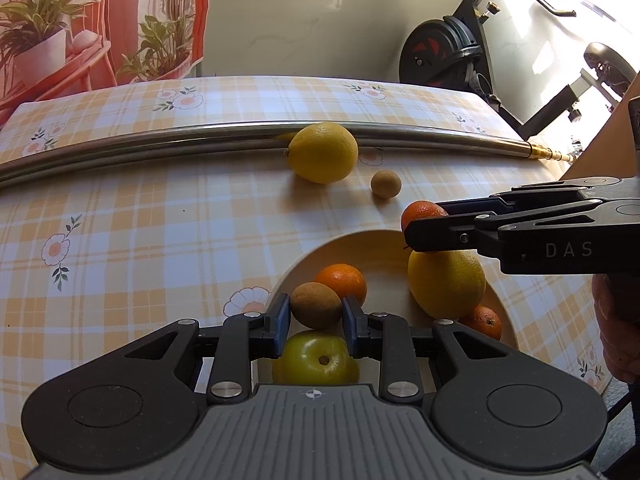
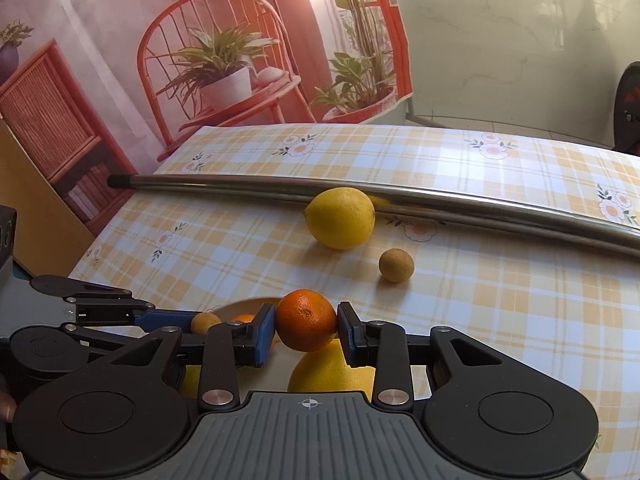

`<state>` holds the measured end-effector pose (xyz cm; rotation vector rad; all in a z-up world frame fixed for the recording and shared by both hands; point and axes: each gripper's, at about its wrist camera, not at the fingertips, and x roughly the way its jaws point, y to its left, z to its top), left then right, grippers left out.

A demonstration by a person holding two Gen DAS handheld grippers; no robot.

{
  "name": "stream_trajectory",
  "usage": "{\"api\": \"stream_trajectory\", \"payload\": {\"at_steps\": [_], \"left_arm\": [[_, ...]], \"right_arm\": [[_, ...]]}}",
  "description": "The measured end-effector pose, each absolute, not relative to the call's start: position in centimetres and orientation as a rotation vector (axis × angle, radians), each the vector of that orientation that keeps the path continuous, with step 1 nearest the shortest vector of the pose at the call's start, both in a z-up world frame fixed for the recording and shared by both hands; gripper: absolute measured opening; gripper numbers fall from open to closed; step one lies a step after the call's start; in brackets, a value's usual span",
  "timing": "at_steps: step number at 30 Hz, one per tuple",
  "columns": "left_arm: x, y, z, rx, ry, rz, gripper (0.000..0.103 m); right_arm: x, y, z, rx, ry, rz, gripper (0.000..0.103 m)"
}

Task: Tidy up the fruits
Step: 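Lower the kiwi and the mandarin into the plate and open both tools, then grasp the last brown kiwi with the right tool while the left tool reaches the lemon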

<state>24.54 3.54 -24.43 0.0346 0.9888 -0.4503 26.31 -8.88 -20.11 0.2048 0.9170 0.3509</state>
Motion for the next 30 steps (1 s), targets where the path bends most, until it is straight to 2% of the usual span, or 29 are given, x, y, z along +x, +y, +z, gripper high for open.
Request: {"api": "stream_trajectory", "payload": {"at_steps": [8, 14, 30], "left_arm": [[24.8, 3.6, -24.8, 0.038, 1.003, -0.450, 0.030], [24.9, 3.6, -24.8, 0.032, 1.008, -0.448, 0.036], [24.6, 3.9, -23.1, 0.044, 0.945, -0.444, 0.037]], "right_arm": [[27.5, -7.3, -21.5, 0.170, 0.962, 0.375, 0.031], [27.8, -7.0, -21.9, 0.164, 0.977, 0.376, 0.032], [27.5, -9.2, -20.7, 0.189, 0.916, 0.324, 0.032]]}}
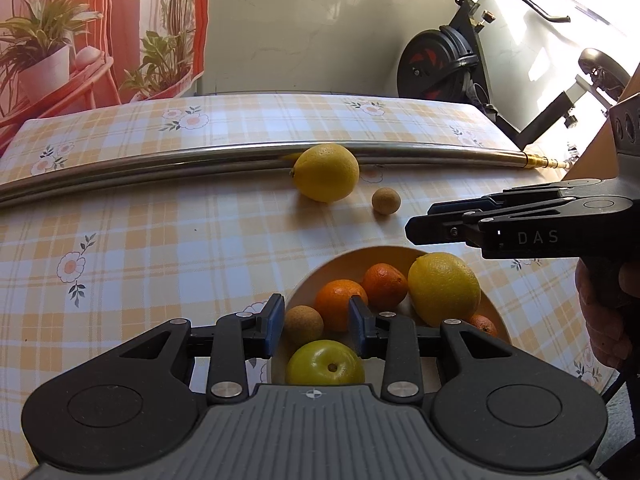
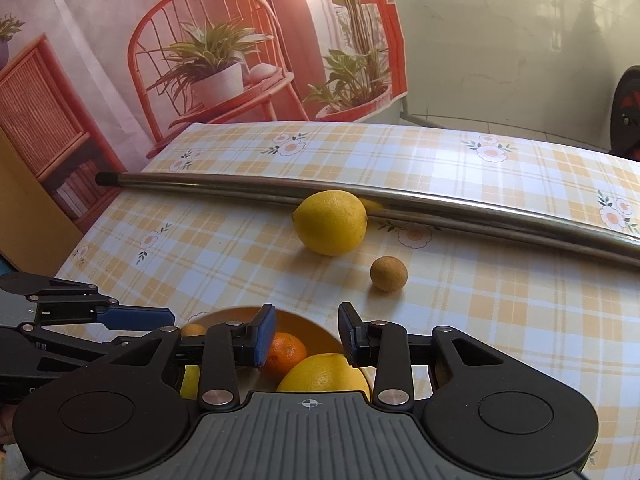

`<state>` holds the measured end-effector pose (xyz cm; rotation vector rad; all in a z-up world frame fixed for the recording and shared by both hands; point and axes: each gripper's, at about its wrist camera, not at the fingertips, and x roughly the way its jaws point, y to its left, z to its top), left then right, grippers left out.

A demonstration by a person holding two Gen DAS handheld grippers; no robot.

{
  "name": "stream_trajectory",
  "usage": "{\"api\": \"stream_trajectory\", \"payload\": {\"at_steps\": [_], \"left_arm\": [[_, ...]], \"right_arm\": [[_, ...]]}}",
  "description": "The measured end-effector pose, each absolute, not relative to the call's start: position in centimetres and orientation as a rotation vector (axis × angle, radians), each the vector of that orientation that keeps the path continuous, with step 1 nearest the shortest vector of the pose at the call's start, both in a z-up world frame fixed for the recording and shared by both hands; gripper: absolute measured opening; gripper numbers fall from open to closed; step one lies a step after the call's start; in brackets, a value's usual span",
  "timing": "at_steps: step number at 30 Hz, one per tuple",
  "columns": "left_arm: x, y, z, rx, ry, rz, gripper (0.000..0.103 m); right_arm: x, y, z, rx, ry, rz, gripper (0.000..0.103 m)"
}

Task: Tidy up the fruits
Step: 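Grasp the last brown kiwi with the right tool while the left tool reaches the lemon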

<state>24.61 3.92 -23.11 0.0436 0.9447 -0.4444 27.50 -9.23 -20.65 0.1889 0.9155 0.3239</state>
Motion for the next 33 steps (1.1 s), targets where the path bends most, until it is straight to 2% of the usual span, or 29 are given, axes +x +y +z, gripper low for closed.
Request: {"api": "stream_trajectory", "payload": {"at_steps": [20, 31, 33], "left_arm": [[29.6, 3.9, -21.6, -0.127, 0.865, -0.339, 0.037], [31.7, 3.8, -22.6, -0.172, 0.888, -0.316, 0.043], [32.0, 3.6, -22.6, -0.173, 0.888, -0.315, 0.051]], "right_arm": [[31.2, -12.6, -22.8, 0.199, 0.899, 0.220, 0.032], [33.6, -11.9, -25.2, 0.192, 0.947, 0.227, 0.031], [33.7, -11.8, -25.5, 0.190, 0.952, 0.229, 0.031]]}}
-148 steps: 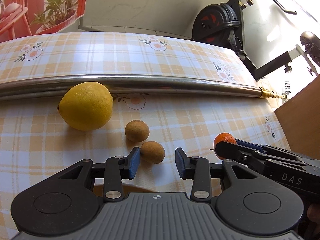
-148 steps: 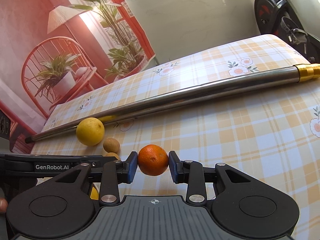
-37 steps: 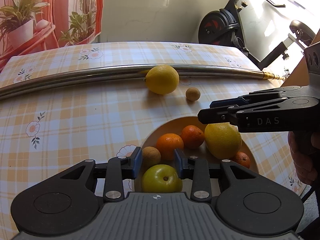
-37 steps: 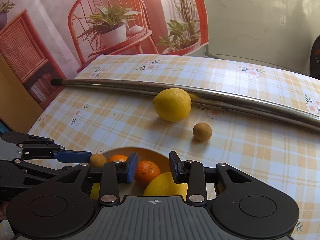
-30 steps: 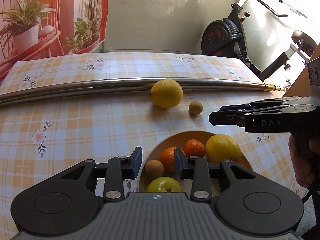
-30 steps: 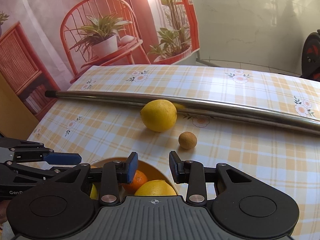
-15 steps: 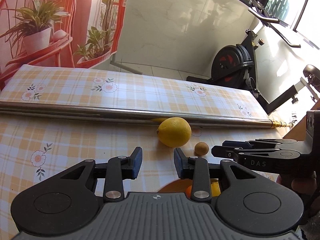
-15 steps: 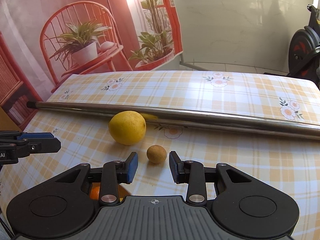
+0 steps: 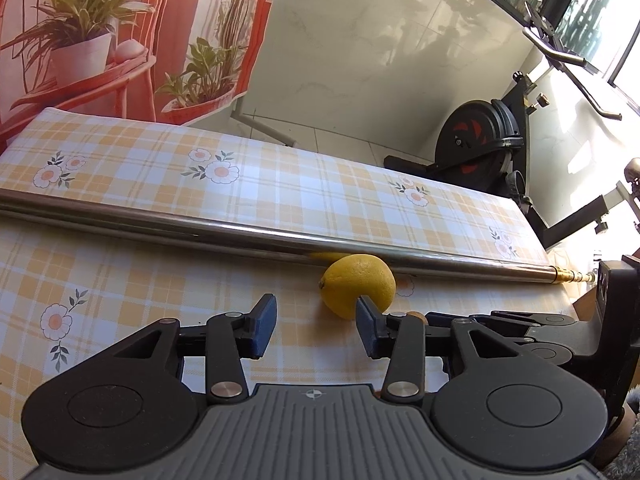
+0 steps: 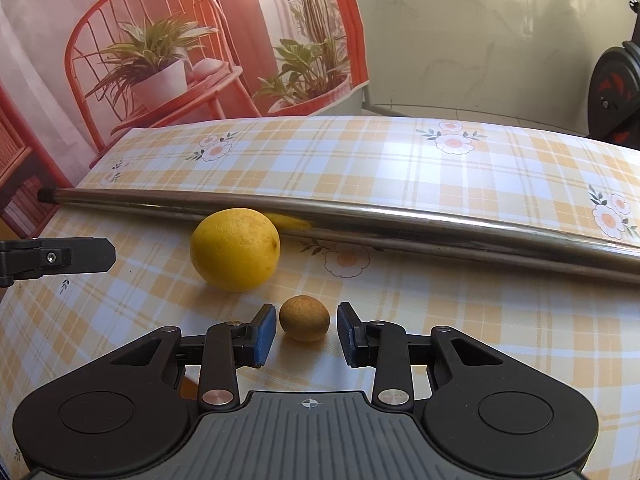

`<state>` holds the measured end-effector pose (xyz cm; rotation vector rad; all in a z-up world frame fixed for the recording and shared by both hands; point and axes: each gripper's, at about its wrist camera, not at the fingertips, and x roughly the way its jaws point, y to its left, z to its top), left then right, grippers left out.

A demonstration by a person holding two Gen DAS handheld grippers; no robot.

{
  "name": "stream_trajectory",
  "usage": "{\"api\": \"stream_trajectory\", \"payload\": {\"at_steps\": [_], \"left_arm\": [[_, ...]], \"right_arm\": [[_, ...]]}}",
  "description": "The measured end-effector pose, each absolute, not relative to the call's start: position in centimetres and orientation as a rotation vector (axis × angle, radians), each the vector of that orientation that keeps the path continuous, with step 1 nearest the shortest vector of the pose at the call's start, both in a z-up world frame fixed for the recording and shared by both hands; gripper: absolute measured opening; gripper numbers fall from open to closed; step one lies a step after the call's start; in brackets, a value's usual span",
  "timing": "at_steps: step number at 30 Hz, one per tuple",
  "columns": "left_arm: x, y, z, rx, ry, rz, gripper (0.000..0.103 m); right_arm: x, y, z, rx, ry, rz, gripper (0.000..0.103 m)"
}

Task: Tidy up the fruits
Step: 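Grasp the last brown kiwi with the right tool while the left tool reaches the lemon, then grasp the yellow lemon with the left tool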

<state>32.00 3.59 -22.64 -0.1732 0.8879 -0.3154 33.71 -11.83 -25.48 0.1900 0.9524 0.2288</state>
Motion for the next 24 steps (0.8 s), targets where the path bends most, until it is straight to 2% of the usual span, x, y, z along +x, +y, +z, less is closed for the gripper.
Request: {"api": "stream_trajectory", "payload": {"at_steps": [4, 8, 10, 24], "left_arm": [[32.4, 2.8, -22.7, -0.176, 0.890, -0.323, 0.057], [33.2, 1.8, -23.0, -0.182, 0.902, -0.334, 0.061], [33.8, 1.3, -23.3, -0.192, 0.913, -0.335, 0.068], [36.8, -1.6, -25.8, -0.184, 0.974, -0.308, 0.074]], "right_arm": [[33.7, -12.0, -25.7, 0.199, 0.952, 0.244, 0.026], [33.6, -12.2, -25.8, 0.203, 0.946, 0.249, 0.026], [33.4, -12.4, -25.7, 0.212, 0.939, 0.246, 0.026], [30.9, -15.6, -24.6, 0.319, 0.890, 0.195, 0.026]]}}
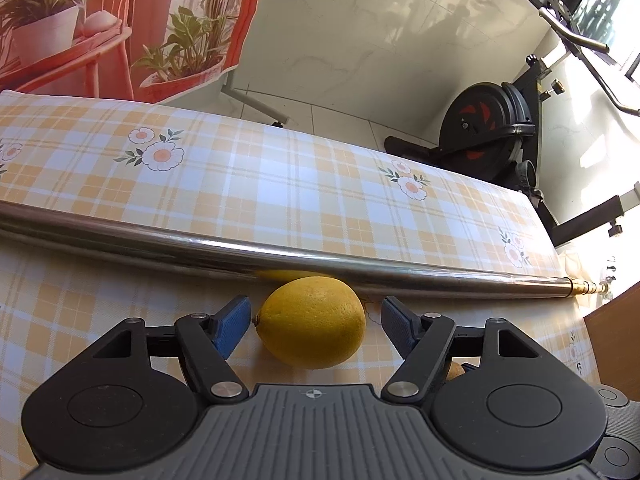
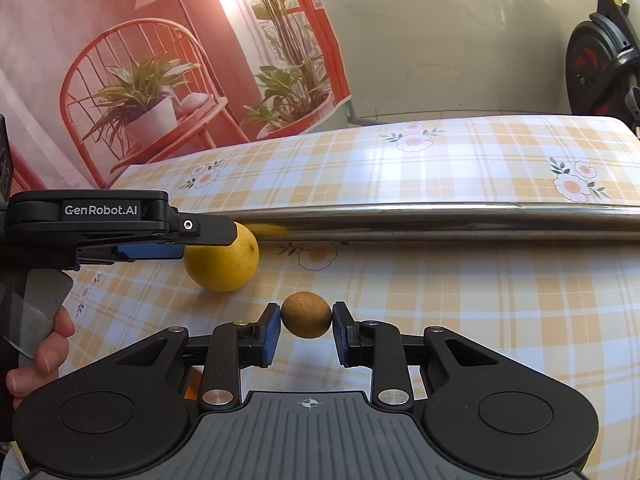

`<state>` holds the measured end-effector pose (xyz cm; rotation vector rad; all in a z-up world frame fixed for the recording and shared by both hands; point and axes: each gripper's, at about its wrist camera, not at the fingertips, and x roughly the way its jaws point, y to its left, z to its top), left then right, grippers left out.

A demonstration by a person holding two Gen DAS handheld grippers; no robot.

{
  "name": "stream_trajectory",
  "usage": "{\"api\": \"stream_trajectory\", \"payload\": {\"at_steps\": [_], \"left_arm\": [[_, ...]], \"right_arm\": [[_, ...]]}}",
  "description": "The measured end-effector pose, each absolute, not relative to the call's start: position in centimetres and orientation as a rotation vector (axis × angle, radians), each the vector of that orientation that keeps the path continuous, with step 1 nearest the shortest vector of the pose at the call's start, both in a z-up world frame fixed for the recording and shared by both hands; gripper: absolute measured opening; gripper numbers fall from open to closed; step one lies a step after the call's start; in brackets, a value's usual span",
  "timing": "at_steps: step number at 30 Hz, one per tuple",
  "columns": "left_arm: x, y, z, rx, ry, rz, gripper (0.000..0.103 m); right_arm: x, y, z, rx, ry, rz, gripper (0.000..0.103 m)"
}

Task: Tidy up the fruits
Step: 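Grasp the yellow lemon with the left tool, then carry the lemon and the kiwi over the white plate with both tools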

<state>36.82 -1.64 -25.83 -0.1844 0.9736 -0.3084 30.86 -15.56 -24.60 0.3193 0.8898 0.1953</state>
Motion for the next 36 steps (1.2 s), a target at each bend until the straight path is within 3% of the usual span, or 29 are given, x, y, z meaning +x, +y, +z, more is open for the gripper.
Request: {"api": "stream_trajectory", "payload": {"at_steps": [5, 8, 36], "left_arm": [[36.9, -2.2, -26.5, -0.156, 0.992, -0.312, 0.073], [36.9, -2.5, -26.6, -0.124, 0.986, -0.306, 0.066], [25.6, 0.6, -20.6, 0.061, 0.882, -0.484, 0.065]], "right_arm": [[30.2, -16.1, -24.5, 0.340, 0.883, 0.184, 0.026], [29.9, -16.4, -24.5, 0.351, 0.882, 0.180, 0.026], [23.9, -14.1, -19.8, 0.344, 0.819, 0.222, 0.026]]}}
